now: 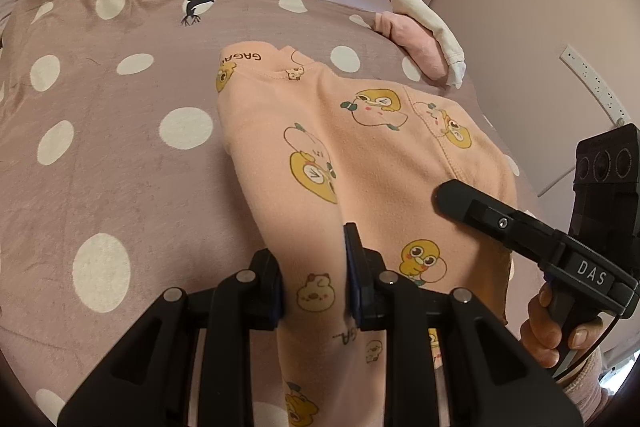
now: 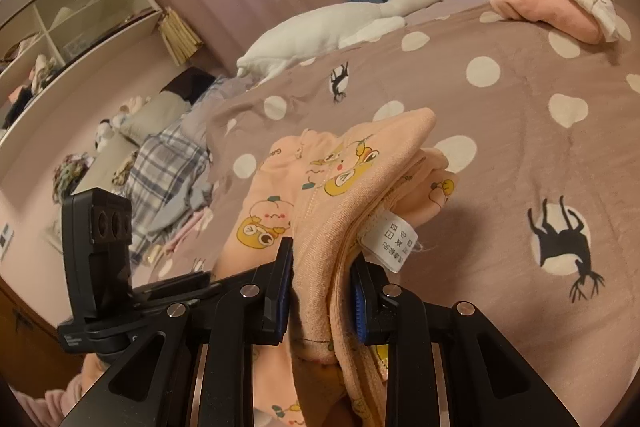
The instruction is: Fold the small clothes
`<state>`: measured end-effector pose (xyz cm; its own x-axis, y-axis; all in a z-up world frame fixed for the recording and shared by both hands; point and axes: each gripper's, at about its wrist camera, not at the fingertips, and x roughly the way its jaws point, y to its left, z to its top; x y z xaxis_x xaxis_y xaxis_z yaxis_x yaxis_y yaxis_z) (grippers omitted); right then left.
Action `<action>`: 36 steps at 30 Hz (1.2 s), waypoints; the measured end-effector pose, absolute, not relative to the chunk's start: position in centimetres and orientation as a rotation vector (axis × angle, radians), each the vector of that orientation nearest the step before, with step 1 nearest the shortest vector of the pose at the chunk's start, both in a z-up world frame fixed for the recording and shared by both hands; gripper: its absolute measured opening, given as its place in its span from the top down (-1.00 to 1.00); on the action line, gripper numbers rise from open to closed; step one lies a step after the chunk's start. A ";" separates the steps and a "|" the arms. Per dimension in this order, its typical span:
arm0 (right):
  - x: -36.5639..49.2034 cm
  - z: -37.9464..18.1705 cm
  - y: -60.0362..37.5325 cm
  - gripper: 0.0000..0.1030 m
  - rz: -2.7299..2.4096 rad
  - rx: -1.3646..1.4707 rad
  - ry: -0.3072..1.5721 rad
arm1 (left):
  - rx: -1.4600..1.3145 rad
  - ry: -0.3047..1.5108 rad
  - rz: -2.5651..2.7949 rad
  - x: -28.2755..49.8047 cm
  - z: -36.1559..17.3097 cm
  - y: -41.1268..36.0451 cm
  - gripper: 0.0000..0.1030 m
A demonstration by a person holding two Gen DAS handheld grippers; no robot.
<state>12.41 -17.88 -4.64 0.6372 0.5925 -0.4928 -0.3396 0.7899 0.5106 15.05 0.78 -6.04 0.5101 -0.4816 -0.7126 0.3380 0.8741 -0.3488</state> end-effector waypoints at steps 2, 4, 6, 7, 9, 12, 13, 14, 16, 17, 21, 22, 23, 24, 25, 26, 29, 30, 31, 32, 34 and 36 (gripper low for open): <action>12.3 -4.7 -17.5 0.48 0.550 0.389 0.699 | -0.172 0.911 -0.490 15.0 -6.1 1.0 0.52; 12.4 -4.8 -17.3 0.48 0.553 0.385 0.703 | -0.172 0.913 -0.482 15.0 -6.2 1.3 0.52; 12.7 -4.9 -17.0 0.48 0.557 0.381 0.708 | -0.173 0.915 -0.474 15.1 -6.3 1.6 0.52; 12.9 -4.9 -16.9 0.48 0.558 0.379 0.710 | -0.173 0.917 -0.471 15.2 -6.4 1.7 0.52; 13.0 -5.1 -16.6 0.48 0.559 0.375 0.715 | -0.174 0.922 -0.463 15.4 -6.6 1.9 0.52; 13.4 -5.3 -16.1 0.48 0.559 0.366 0.723 | -0.172 0.928 -0.452 15.9 -6.9 2.2 0.52; 13.6 -5.4 -15.9 0.48 0.559 0.362 0.727 | -0.172 0.931 -0.448 16.0 -7.1 2.3 0.52; 13.8 -5.5 -15.7 0.48 0.558 0.358 0.731 | -0.172 0.932 -0.445 16.1 -7.2 2.5 0.52; 14.0 -5.7 -15.4 0.48 0.558 0.352 0.738 | -0.170 0.936 -0.437 16.4 -7.5 2.7 0.52; 14.2 -5.8 -15.1 0.48 0.558 0.348 0.742 | -0.171 0.939 -0.434 16.6 -7.6 2.8 0.52; 14.8 -6.1 -14.4 0.48 0.556 0.340 0.757 | -0.176 0.952 -0.420 17.3 -8.3 3.2 0.52; 15.0 -6.3 -14.2 0.48 0.556 0.337 0.762 | -0.176 0.955 -0.416 17.5 -8.5 3.3 0.52; 15.1 -6.4 -14.1 0.48 0.555 0.335 0.764 | -0.175 0.957 -0.413 17.7 -8.7 3.4 0.52; 15.2 -6.5 -13.9 0.48 0.555 0.332 0.767 | -0.175 0.959 -0.410 17.8 -8.8 3.5 0.52; 15.4 -6.6 -13.8 0.48 0.554 0.330 0.771 | -0.176 0.962 -0.406 18.0 -9.0 3.6 0.52; 15.6 -6.7 -13.6 0.48 0.553 0.328 0.775 | -0.176 0.964 -0.404 18.1 -9.1 3.6 0.52; 16.1 -7.0 -13.3 0.48 0.550 0.320 0.784 | -0.176 0.972 -0.395 18.8 -9.6 3.8 0.52; 16.2 -7.1 -13.2 0.48 0.549 0.319 0.787 | -0.177 0.974 -0.394 19.0 -9.8 3.8 0.52; 16.3 -7.2 -13.1 0.48 0.547 0.318 0.790 | -0.175 0.976 -0.391 19.2 -9.9 3.8 0.52; 16.4 -7.3 -13.0 0.48 0.546 0.316 0.793 | -0.174 0.978 -0.390 19.3 -10.0 3.8 0.52; 16.7 -7.5 -12.9 0.48 0.543 0.315 0.800 | -0.172 0.982 -0.387 19.7 -10.4 3.8 0.52; 16.9 -7.7 -12.8 0.48 0.540 0.316 0.807 | -0.170 0.985 -0.383 19.9 -10.7 3.8 0.52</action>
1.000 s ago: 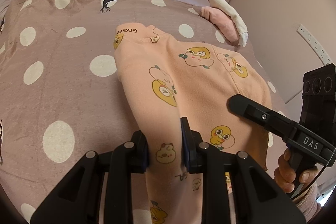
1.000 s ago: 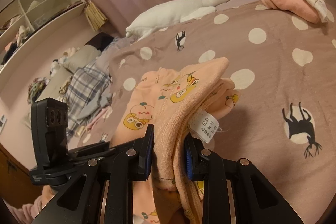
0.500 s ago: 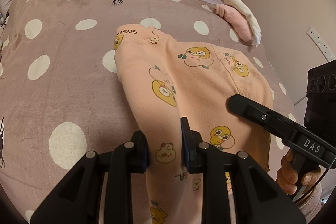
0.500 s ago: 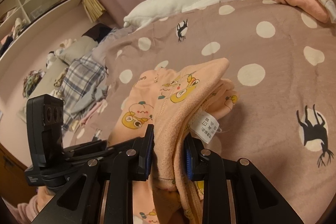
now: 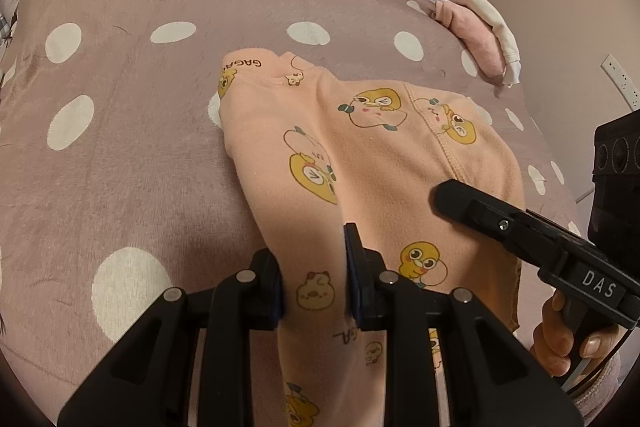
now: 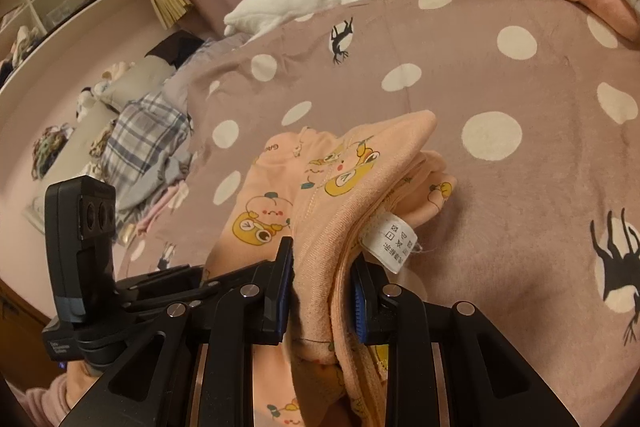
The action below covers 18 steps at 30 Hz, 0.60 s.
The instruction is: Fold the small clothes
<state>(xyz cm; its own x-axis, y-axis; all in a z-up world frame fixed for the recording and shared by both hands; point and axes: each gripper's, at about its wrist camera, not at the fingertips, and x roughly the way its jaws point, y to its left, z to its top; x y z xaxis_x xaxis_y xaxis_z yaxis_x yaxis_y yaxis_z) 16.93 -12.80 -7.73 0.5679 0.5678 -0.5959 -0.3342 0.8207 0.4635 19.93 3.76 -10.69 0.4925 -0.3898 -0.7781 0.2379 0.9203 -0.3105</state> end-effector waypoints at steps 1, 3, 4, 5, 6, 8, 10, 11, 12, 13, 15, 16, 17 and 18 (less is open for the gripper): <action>17.1 -7.9 -12.8 0.48 0.539 0.316 0.813 | -0.168 0.987 -0.382 20.0 -10.8 3.7 0.52; 17.4 -8.3 -12.7 0.48 0.535 0.319 0.823 | -0.166 0.993 -0.379 20.4 -11.2 3.7 0.51; 17.6 -8.4 -12.8 0.48 0.533 0.322 0.829 | -0.165 0.999 -0.378 20.6 -11.5 3.7 0.51; 17.8 -8.6 -12.8 0.48 0.532 0.325 0.835 | -0.166 1.003 -0.377 20.6 -11.7 3.8 0.51; 18.0 -8.8 -12.8 0.48 0.530 0.328 0.842 | -0.165 1.008 -0.374 20.8 -11.9 3.8 0.51; 18.3 -9.2 -12.9 0.48 0.527 0.332 0.854 | -0.164 1.016 -0.371 20.9 -12.2 3.8 0.51; 18.5 -9.5 -12.9 0.48 0.525 0.335 0.864 | -0.164 1.021 -0.369 20.9 -12.5 3.7 0.51; 18.6 -9.6 -13.0 0.48 0.524 0.337 0.868 | -0.164 1.022 -0.369 21.0 -12.6 3.7 0.51; 18.6 -9.7 -13.0 0.48 0.524 0.339 0.870 | -0.165 1.023 -0.369 21.0 -12.6 3.8 0.51; 18.6 -9.7 -13.1 0.48 0.523 0.342 0.872 | -0.166 1.023 -0.368 21.0 -12.6 3.8 0.51; 18.7 -9.8 -13.3 0.48 0.523 0.349 0.875 | -0.164 1.025 -0.367 21.0 -12.7 3.8 0.51; 18.7 -9.9 -13.5 0.48 0.522 0.353 0.877 | -0.164 1.025 -0.367 21.0 -12.8 3.8 0.50; 18.8 -10.0 -13.6 0.48 0.519 0.356 0.879 | -0.165 1.027 -0.366 21.1 -12.8 3.8 0.50; 18.8 -10.0 -13.7 0.48 0.516 0.358 0.882 | -0.164 1.029 -0.365 21.1 -12.9 3.8 0.49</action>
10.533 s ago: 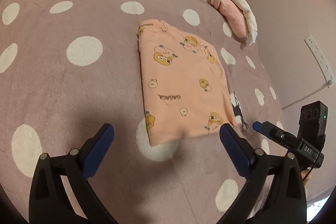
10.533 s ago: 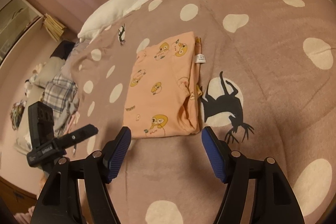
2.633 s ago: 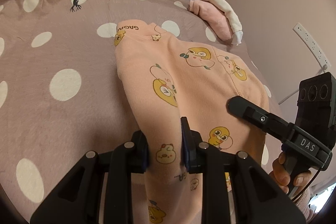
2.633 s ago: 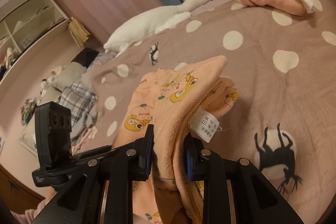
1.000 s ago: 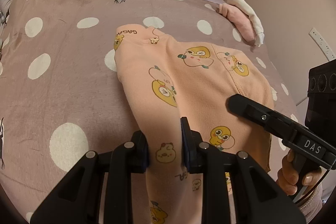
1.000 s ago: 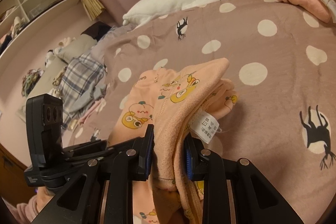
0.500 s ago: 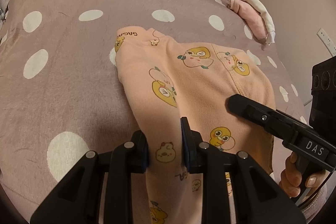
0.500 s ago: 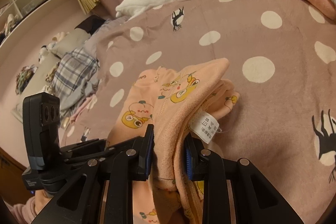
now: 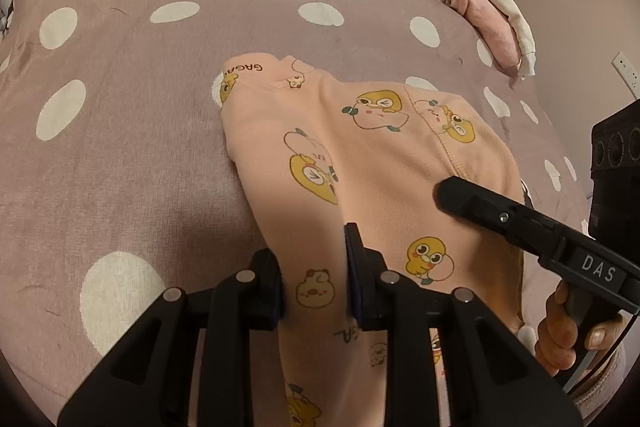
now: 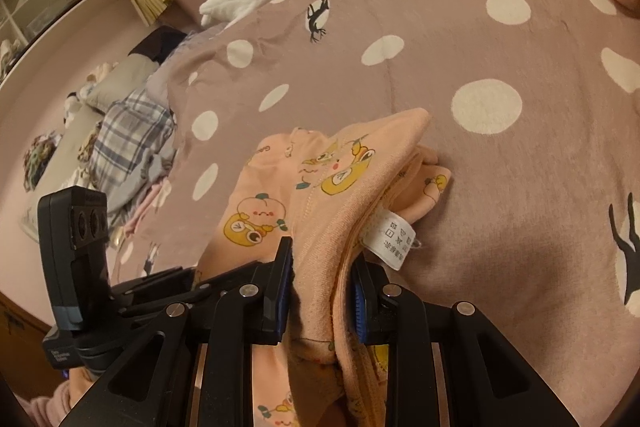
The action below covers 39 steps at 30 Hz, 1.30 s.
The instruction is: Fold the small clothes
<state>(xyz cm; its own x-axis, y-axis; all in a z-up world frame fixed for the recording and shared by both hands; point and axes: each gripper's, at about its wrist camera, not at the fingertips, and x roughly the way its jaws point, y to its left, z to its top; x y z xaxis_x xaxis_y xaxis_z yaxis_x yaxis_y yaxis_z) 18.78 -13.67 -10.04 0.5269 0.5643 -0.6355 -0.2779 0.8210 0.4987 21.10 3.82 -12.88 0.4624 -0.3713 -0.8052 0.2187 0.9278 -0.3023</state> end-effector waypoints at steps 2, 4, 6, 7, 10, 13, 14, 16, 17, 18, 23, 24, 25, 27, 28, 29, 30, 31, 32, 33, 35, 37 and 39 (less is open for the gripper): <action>19.0 -10.2 -13.8 0.48 0.511 0.364 0.889 | -0.164 1.032 -0.363 21.2 -13.0 3.9 0.47; 19.1 -10.3 -13.9 0.48 0.501 0.366 0.895 | -0.161 1.034 -0.361 21.2 -13.1 3.9 0.45; 19.2 -10.6 -14.0 0.48 0.485 0.367 0.907 | -0.160 1.036 -0.358 21.2 -13.2 4.0 0.45; 19.3 -10.7 -14.1 0.48 0.475 0.368 0.915 | -0.157 1.036 -0.356 21.2 -13.3 4.0 0.43; 19.7 -11.3 -14.4 0.48 0.454 0.377 0.935 | -0.148 1.037 -0.352 21.1 -13.3 3.9 0.40; 19.8 -11.7 -14.7 0.48 0.441 0.389 0.948 | -0.149 1.038 -0.350 21.1 -13.4 3.8 0.39; 19.8 -11.8 -14.7 0.48 0.439 0.392 0.951 | -0.149 1.039 -0.350 21.2 -13.3 3.8 0.38; 19.8 -11.9 -14.8 0.48 0.436 0.399 0.956 | -0.145 1.038 -0.346 21.1 -13.3 3.8 0.35; 19.8 -12.0 -14.8 0.48 0.435 0.401 0.958 | -0.143 1.039 -0.343 21.1 -13.3 3.8 0.33; 19.8 -12.0 -14.9 0.48 0.433 0.404 0.960 | -0.144 1.039 -0.342 21.1 -13.4 3.9 0.32; 19.9 -12.2 -15.0 0.45 0.426 0.410 0.967 | -0.142 1.041 -0.328 21.1 -13.5 4.1 0.15; 19.9 -12.2 -15.0 0.44 0.425 0.410 0.968 | -0.141 1.040 -0.323 21.1 -13.5 4.2 0.13; 19.9 -12.2 -15.0 0.42 0.423 0.409 0.968 | -0.138 1.040 -0.319 21.1 -13.5 4.3 0.08; 19.9 -12.3 -15.0 0.38 0.415 0.405 0.970 | -0.135 1.039 -0.310 21.0 -13.5 4.4 0.02; 19.9 -12.3 -15.0 0.35 0.410 0.402 0.970 | -0.135 1.039 -0.308 21.0 -13.5 4.4 0.00; 19.9 -12.3 -15.0 0.34 0.404 0.397 0.970 | -0.136 1.039 -0.307 21.0 -13.5 4.5 -0.02; 19.9 -12.2 -15.0 0.33 0.400 0.393 0.970 | -0.135 1.039 -0.304 21.0 -13.5 4.6 -0.03; 19.9 -12.2 -15.0 0.32 0.397 0.391 0.970 | -0.133 1.039 -0.301 20.9 -13.5 4.6 -0.05; 19.9 -12.2 -15.0 0.32 0.395 0.390 0.970 | -0.132 1.038 -0.298 20.9 -13.5 4.7 -0.07; 19.9 -12.2 -15.0 0.30 0.392 0.388 0.970 | -0.133 1.038 -0.296 20.9 -13.5 4.8 -0.08; 19.9 -12.1 -15.0 0.27 0.382 0.379 0.970 | -0.132 1.039 -0.289 20.8 -13.4 4.8 -0.13; 19.8 -12.0 -15.0 0.24 0.375 0.370 0.968 | -0.132 1.040 -0.284 20.7 -13.5 4.9 -0.17; 19.8 -12.0 -14.9 0.22 0.368 0.365 0.968 | -0.132 1.041 -0.277 20.6 -13.4 5.0 -0.22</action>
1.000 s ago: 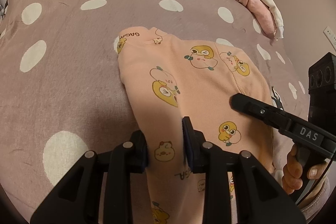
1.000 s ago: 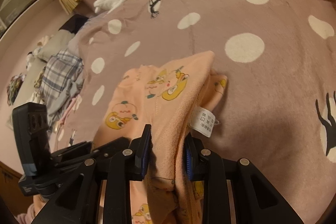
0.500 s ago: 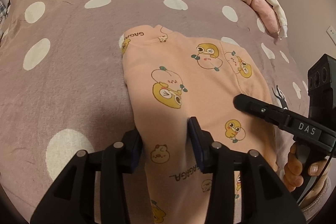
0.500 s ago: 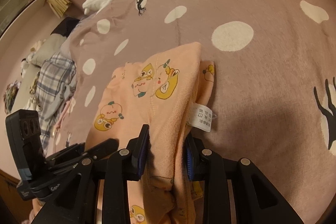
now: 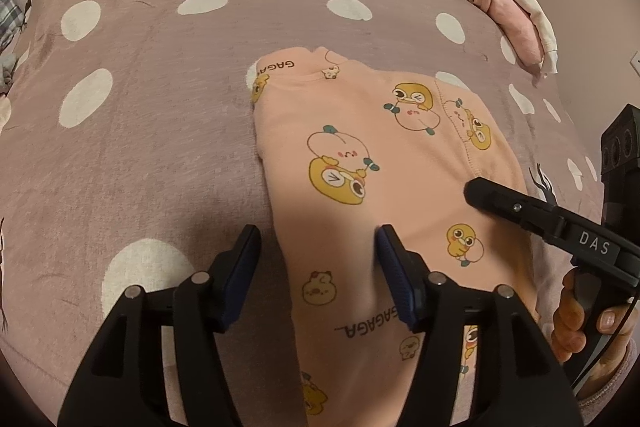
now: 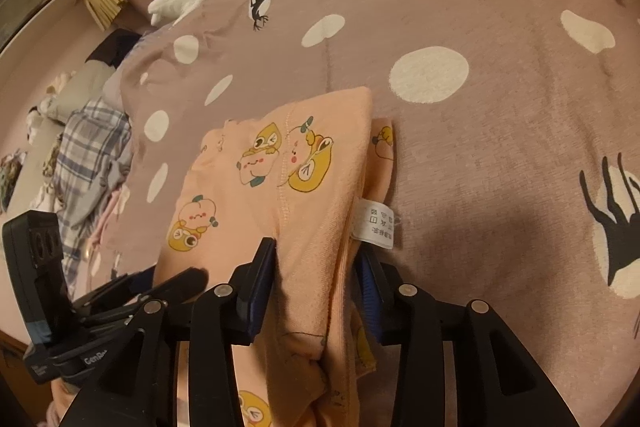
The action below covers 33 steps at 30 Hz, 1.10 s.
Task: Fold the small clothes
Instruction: 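Open both grippers and release the folded peach shirt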
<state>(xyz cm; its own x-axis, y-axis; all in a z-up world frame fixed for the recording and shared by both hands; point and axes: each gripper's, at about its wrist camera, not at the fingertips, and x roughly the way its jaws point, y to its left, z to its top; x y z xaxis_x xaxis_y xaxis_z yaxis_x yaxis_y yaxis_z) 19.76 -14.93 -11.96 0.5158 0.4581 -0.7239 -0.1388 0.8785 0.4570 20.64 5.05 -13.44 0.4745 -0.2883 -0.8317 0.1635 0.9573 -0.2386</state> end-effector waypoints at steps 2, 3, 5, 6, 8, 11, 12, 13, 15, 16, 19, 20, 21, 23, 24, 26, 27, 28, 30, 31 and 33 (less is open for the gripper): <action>19.7 -11.9 -15.0 0.19 0.360 0.361 0.967 | -0.132 1.043 -0.270 20.6 -13.4 5.1 -0.28; 19.6 -11.9 -15.0 0.17 0.356 0.360 0.966 | -0.132 1.044 -0.268 20.6 -13.4 5.2 -0.29; 19.6 -11.9 -15.1 0.13 0.349 0.358 0.967 | -0.132 1.045 -0.263 20.5 -13.4 5.3 -0.34; 19.6 -11.9 -15.1 0.11 0.347 0.357 0.967 | -0.130 1.046 -0.260 20.5 -13.4 5.3 -0.35; 19.5 -11.9 -15.2 0.09 0.341 0.357 0.966 | -0.130 1.048 -0.255 20.4 -13.5 5.4 -0.40; 19.3 -11.9 -15.4 0.06 0.333 0.358 0.967 | -0.127 1.049 -0.249 20.3 -13.4 5.5 -0.44; 19.3 -11.9 -15.4 0.06 0.331 0.358 0.967 | -0.126 1.050 -0.247 20.3 -13.4 5.6 -0.45; 19.3 -11.9 -15.5 0.06 0.330 0.358 0.966 | -0.126 1.051 -0.245 20.3 -13.4 5.6 -0.46; 19.2 -11.8 -15.5 0.06 0.325 0.354 0.965 | -0.123 1.053 -0.242 20.2 -13.4 5.7 -0.48; 19.1 -11.7 -15.4 0.06 0.322 0.351 0.964 | -0.119 1.054 -0.241 20.1 -13.3 5.8 -0.49; 18.8 -11.5 -15.3 0.06 0.314 0.333 0.958 | -0.110 1.055 -0.234 19.9 -13.3 5.9 -0.55; 18.8 -11.4 -15.3 0.06 0.310 0.327 0.956 | -0.108 1.055 -0.231 19.8 -13.2 6.0 -0.56; 18.8 -11.3 -15.2 0.05 0.307 0.324 0.955 | -0.107 1.055 -0.230 19.8 -13.2 6.0 -0.57; 18.7 -11.3 -15.3 0.05 0.301 0.323 0.954 | -0.104 1.058 -0.224 19.7 -13.2 6.1 -0.60; 18.6 -11.3 -15.4 0.05 0.300 0.326 0.954 | -0.104 1.058 -0.222 19.6 -13.2 6.1 -0.61; 18.6 -11.2 -15.4 0.05 0.297 0.326 0.953 | -0.102 1.061 -0.219 19.5 -13.2 6.2 -0.64; 18.5 -11.2 -15.4 0.05 0.296 0.326 0.951 | -0.100 1.062 -0.217 19.5 -13.2 6.3 -0.64; 18.5 -11.2 -15.4 0.05 0.295 0.325 0.951 | -0.099 1.062 -0.215 19.4 -13.2 6.3 -0.66; 18.5 -11.2 -15.4 0.05 0.294 0.323 0.951 | -0.094 1.063 -0.211 19.3 -13.2 6.3 -0.68; 18.4 -11.2 -15.5 0.05 0.292 0.322 0.950 | -0.093 1.064 -0.210 19.3 -13.2 6.3 -0.69; 18.4 -11.2 -15.5 0.05 0.290 0.323 0.950 | -0.092 1.066 -0.207 19.2 -13.2 6.4 -0.71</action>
<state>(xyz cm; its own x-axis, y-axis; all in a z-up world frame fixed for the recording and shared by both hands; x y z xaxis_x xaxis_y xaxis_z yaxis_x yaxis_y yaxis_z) 18.38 -15.50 -11.16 0.5498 0.3801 -0.7438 -0.1002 0.9141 0.3930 19.23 6.39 -13.20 0.4666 -0.2125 -0.8586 0.1237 0.9768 -0.1746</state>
